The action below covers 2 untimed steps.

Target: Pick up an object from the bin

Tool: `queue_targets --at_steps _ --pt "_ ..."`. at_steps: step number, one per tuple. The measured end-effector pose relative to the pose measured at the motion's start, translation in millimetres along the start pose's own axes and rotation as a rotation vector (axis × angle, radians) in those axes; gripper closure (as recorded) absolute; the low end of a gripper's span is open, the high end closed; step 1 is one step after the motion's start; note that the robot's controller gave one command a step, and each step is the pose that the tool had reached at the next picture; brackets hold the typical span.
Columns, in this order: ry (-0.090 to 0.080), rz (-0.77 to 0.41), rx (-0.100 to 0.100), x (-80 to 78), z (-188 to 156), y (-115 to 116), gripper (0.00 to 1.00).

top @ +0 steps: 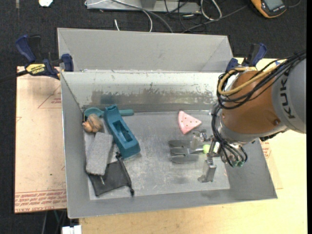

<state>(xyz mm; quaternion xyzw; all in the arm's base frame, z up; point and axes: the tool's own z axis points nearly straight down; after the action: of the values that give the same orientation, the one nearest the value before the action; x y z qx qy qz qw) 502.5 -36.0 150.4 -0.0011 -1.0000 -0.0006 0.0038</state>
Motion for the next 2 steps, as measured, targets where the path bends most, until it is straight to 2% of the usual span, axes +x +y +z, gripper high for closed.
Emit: queue_targets --at_steps 1,2 --pt "-0.008 -0.001 0.001 -1.9 -4.1 0.1 0.00" --pt "-0.013 -0.039 0.001 -52.5 31.8 6.6 0.00"
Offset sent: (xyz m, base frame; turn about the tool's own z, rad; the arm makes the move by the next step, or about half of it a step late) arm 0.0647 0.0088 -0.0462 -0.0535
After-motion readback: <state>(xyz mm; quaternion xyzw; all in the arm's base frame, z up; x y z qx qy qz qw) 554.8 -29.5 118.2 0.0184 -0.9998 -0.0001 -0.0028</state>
